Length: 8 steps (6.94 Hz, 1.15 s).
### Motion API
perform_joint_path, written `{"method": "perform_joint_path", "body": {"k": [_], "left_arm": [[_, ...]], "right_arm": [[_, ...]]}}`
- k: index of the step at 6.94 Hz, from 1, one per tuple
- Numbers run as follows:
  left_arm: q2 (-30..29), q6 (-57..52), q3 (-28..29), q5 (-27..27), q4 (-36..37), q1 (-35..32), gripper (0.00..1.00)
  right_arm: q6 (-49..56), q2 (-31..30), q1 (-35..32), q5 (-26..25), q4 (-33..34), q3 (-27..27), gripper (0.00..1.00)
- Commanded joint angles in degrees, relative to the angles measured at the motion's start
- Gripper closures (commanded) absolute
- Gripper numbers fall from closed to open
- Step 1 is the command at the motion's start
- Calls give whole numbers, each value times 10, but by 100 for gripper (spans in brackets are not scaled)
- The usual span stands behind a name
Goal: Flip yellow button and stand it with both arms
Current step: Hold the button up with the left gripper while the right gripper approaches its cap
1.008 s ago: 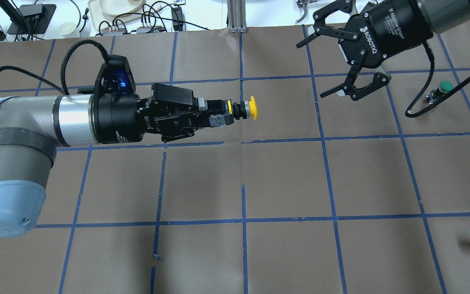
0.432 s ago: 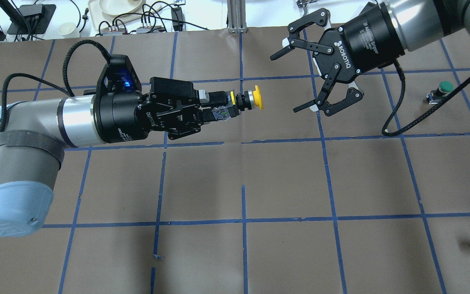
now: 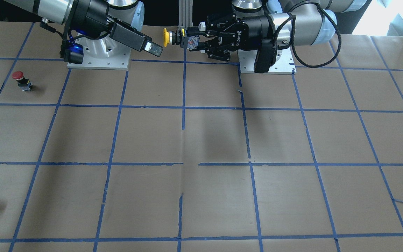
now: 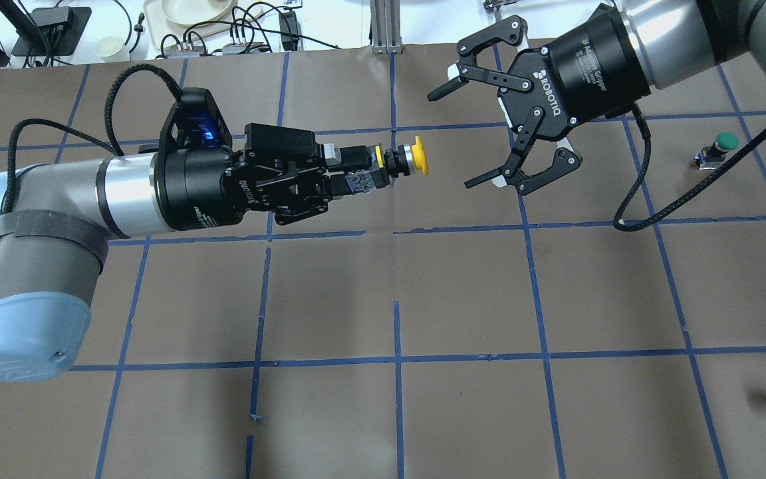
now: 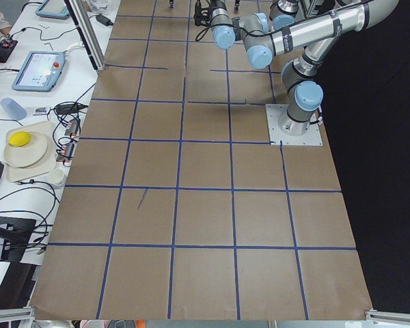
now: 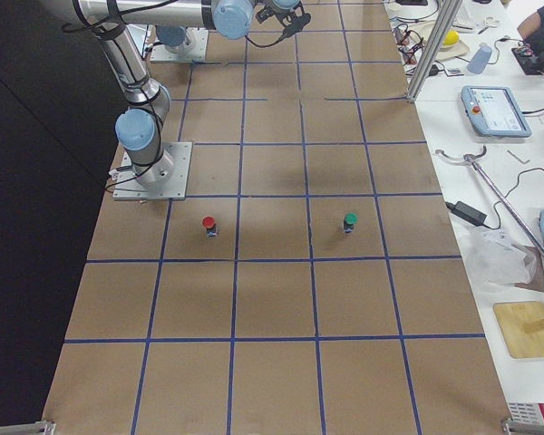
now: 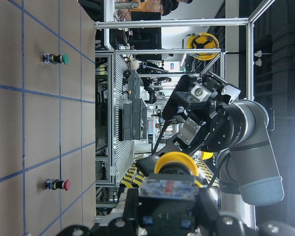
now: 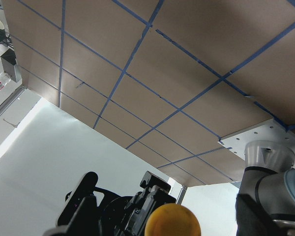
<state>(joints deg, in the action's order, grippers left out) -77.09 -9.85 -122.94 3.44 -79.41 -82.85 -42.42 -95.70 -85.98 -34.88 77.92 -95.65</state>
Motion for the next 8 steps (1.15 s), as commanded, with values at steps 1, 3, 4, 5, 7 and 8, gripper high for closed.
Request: {"method": "perform_joint_path", "body": {"k": [1,3,4,5,7,8], "left_arm": [[0,0,0,0,2,0,99],[0,0,1,0,2,0,98],[3,0,1,0,2,0,99],[3,0,1,0,2,0,98],[1,0,1,0,2,0,98],[1,0,1,0,2,0,98]], "right_arm": [[-5,5,-14,6,1,0,2],[-6,1,-9,3,-6,1,1],[-6,-2,-11,7,-7,1,1],[-7,-1,-12,7,-7,0,1],[-14,-2,-12,9,-7,0,0],[-14,-3,-13,10,-7,0,0]]}}
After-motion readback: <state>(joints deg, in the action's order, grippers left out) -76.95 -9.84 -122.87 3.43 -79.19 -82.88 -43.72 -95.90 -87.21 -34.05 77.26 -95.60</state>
